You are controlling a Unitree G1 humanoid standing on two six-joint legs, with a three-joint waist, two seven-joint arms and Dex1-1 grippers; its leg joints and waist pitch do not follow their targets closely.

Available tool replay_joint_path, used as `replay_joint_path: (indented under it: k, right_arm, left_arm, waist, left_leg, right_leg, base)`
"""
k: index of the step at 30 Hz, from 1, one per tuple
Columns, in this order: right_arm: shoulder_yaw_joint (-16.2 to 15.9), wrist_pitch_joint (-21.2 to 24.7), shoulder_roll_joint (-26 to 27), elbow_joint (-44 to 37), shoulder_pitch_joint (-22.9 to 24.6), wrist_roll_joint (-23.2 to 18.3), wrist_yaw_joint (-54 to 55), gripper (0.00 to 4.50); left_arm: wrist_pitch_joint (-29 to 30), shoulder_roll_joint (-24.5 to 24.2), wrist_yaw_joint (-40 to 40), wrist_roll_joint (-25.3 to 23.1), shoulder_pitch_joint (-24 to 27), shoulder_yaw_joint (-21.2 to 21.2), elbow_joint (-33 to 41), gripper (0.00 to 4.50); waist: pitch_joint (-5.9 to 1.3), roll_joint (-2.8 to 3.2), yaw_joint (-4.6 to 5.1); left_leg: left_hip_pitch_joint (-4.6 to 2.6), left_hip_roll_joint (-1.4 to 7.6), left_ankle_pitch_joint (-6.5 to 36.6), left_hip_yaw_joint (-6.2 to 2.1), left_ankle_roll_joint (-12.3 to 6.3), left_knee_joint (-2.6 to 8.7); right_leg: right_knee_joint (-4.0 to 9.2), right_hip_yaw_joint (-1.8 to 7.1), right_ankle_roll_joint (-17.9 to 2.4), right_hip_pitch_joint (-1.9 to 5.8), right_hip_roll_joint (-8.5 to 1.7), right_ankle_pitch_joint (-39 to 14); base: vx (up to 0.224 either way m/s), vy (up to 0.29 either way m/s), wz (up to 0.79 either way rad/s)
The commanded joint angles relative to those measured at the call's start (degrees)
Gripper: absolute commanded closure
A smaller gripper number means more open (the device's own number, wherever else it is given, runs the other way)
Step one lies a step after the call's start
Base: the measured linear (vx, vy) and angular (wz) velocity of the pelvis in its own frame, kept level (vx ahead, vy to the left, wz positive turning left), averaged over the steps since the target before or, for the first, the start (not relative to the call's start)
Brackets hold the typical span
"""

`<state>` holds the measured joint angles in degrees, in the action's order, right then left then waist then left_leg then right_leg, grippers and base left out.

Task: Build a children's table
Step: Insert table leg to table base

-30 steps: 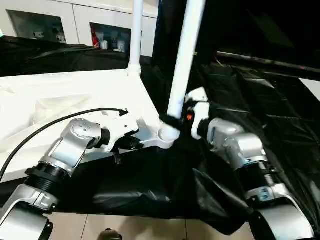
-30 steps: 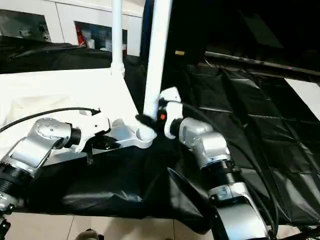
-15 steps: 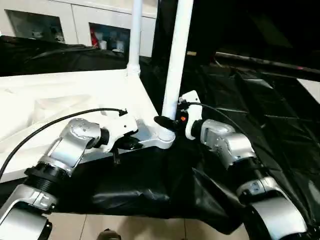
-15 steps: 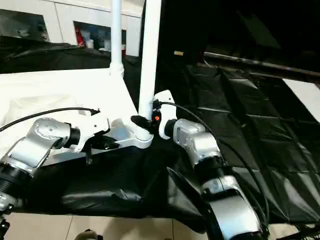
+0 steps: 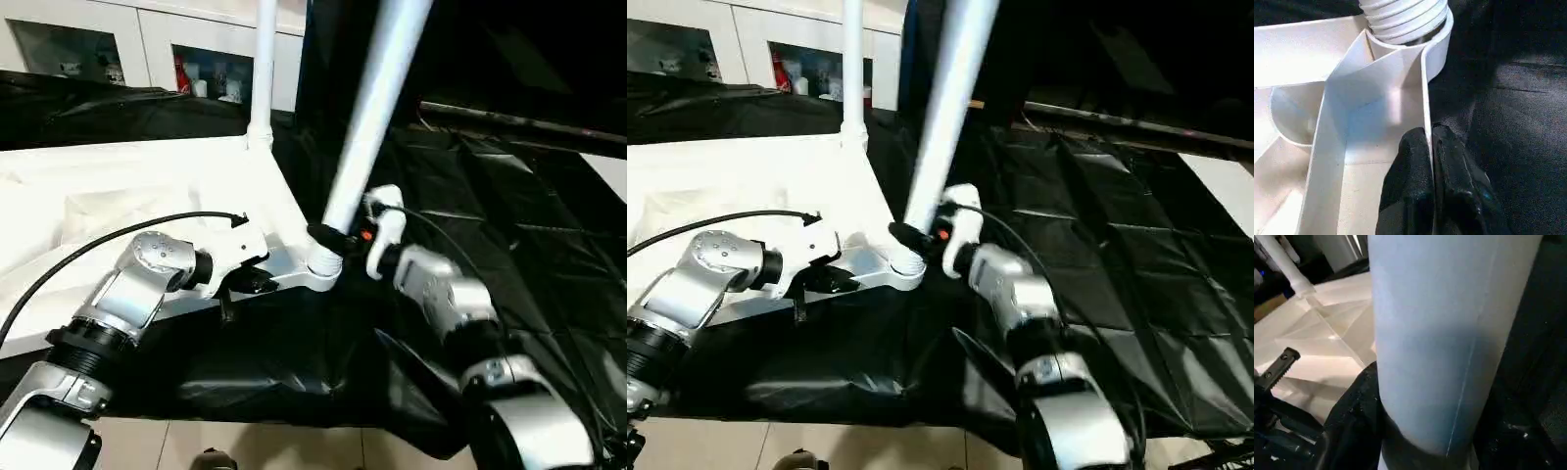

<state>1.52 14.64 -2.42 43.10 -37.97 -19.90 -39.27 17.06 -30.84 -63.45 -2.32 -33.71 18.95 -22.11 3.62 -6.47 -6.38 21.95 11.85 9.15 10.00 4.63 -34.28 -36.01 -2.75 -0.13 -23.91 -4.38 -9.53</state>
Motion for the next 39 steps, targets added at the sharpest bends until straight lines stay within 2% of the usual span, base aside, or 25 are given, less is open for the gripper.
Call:
replay_joint_path:
  k: [1, 3, 4, 5, 7, 12, 20, 23, 24, 28, 29, 36, 39]
  right_arm:
    - [0.4, -0.2, 0.1, 2.7, 3.3, 1.2, 1.0, 2.59]
    - [1.0, -1.3, 0.6, 3.0, 3.8, 1.1, 0.7, 2.59]
    - [1.2, -1.8, 0.7, 3.0, 4.0, 0.9, 0.5, 2.59]
    - [0.7, -3.6, 0.9, 3.2, 4.7, 1.5, 0.4, 2.59]
    - [-0.5, -7.6, 1.1, 3.7, 6.0, 3.2, 0.0, 2.59]
    - [-2.8, -13.7, 1.1, 3.8, 7.2, 6.0, -0.8, 2.59]
    - [-3.6, -17.7, 0.9, 4.9, 7.1, 7.3, -2.2, 2.59]
    - [-5.9, -20.1, 0.1, 5.6, 7.1, 10.0, -3.2, 2.59]
    - [-6.8, -20.5, -0.2, 5.7, 7.0, 11.0, -3.5, 2.59]
    - [-8.3, -20.6, -0.7, 6.3, 6.3, 12.6, -4.5, 2.59]
    - [-8.6, -20.2, -0.8, 6.8, 5.8, 12.7, -5.1, 2.59]
    - [-7.7, -17.4, -1.2, 9.5, 2.6, 11.2, -9.1, 2.59]
    - [-7.8, -16.6, -1.5, 10.2, 1.9, 11.1, -10.5, 2.59]
  left_arm:
    - [-1.8, 0.7, -1.5, 0.4, -1.6, 0.6, 0.5, 4.5]
    - [-2.0, 0.9, -1.3, 0.3, -1.9, 0.6, 0.1, 4.5]
    - [-2.0, 0.9, -1.3, 0.2, -2.0, 0.6, 0.1, 4.5]
    - [-2.0, 1.0, -1.2, 0.2, -2.1, 0.6, -0.1, 4.5]
    - [-2.1, 1.1, -0.9, 0.1, -2.3, 0.4, -0.3, 4.5]
    - [-2.5, 0.9, -0.6, -0.2, -2.3, 0.3, -0.8, 4.5]
    - [-2.9, 1.0, -0.1, -0.5, -2.5, 0.1, -1.6, 4.5]
    - [-3.0, 1.0, 0.1, -0.5, -2.4, 0.0, -1.7, 4.5]
    - [-3.1, 1.1, 0.1, -0.5, -2.4, 0.1, -1.7, 4.5]
    - [-3.0, 1.2, 0.2, -0.6, -2.1, 0.2, -1.4, 4.5]
    - [-3.0, 1.3, 0.2, -0.5, -2.0, 0.2, -1.3, 4.5]
    - [-3.5, 0.9, -0.5, -0.1, -1.2, 0.2, -0.4, 4.5]
    - [-3.8, 0.6, -1.0, 0.1, -0.9, 0.1, -0.1, 4.5]
  waist:
    - [-4.15, 2.55, 0.02]
    - [-4.16, 2.56, -0.01]
    - [-4.15, 2.81, -0.05]
    - [-4.16, 2.66, -0.03]
    - [-4.11, 2.75, -0.07]
    - [-4.02, 2.7, -0.04]
    - [-3.89, 2.62, 0.02]
    - [-3.86, 2.6, 0.04]
    - [-3.81, 2.14, 0.17]
    - [-3.76, 2.25, 0.12]
    - [-3.82, 1.85, 0.07]
    - [-3.71, 1.48, 0.27]
    - [-3.74, 1.53, 0.29]
  left_leg:
    - [-1.85, 1.29, 20.5, -0.47, 5.24, 4.94]
    - [-1.81, 1.33, 21.0, -0.55, 5.29, 4.97]
    - [-1.86, 1.33, 21.5, -0.6, 5.36, 5.02]
    - [-1.86, 1.35, 21.9, -0.67, 5.35, 5.04]
    - [-1.85, 1.37, 22.5, -0.63, 5.29, 5.05]
    - [-1.85, 1.4, 23.8, -0.81, 5.12, 5.17]
    - [-1.81, 1.47, 24.3, -0.81, 4.69, 5.25]
    - [-1.76, 1.47, 24.3, -0.83, 4.65, 5.28]
    - [-1.73, 1.45, 24.2, -0.72, 4.52, 5.26]
    - [-1.82, 1.46, 24.5, -0.78, 4.42, 5.28]
    - [-1.72, 1.48, 23.9, -0.79, 4.1, 5.21]
    - [-1.63, 1.54, 24.0, -0.77, 3.76, 5.24]
    - [-1.61, 1.57, 23.3, -0.73, 3.66, 5.24]
  right_leg:
    - [4.09, 1.9, -10.8, 2.06, -3.48, -15.4]
    - [4.12, 1.91, -10.7, 2.05, -3.57, -16.0]
    - [4.22, 1.91, -10.6, 1.99, -3.57, -16.1]
    - [4.19, 1.89, -10.7, 2.04, -3.57, -16.4]
    - [4.32, 1.91, -10.6, 1.86, -3.64, -17.0]
    - [4.52, 1.91, -10.4, 1.84, -3.69, -19.2]
    - [4.64, 1.98, -10.4, 1.71, -3.72, -20.0]
    - [4.64, 1.98, -10.4, 1.73, -3.65, -19.9]
    - [4.72, 1.98, -10.2, 1.72, -3.59, -20.1]
    - [4.81, 2.06, -9.9, 1.65, -3.66, -21.6]
    - [4.76, 2.08, -9.8, 1.77, -3.79, -21.8]
    - [4.94, 2.08, -9.5, 1.64, -3.81, -23.1]
    - [4.82, 2.1, -9.7, 1.62, -3.78, -22.3]
  base:
    - [0.0, 0.0, 0.0]
    - [0.0, 0.0, 0.0]
    - [0.0, 0.0, 0.0]
    - [0.0, 0.0, 0.0]
    - [0.0, 0.0, 0.0]
    - [0.0, 0.0, 0.0]
    - [0.0, 0.0, 0.0]
    - [0.0, 0.0, 0.0]
    - [0.0, 0.0, 0.0]
    - [0.0, 0.0, 0.0]
    - [0.0, 0.0, 0.0]
    - [0.0, 0.0, 0.0]
    - [0.0, 0.0, 0.0]
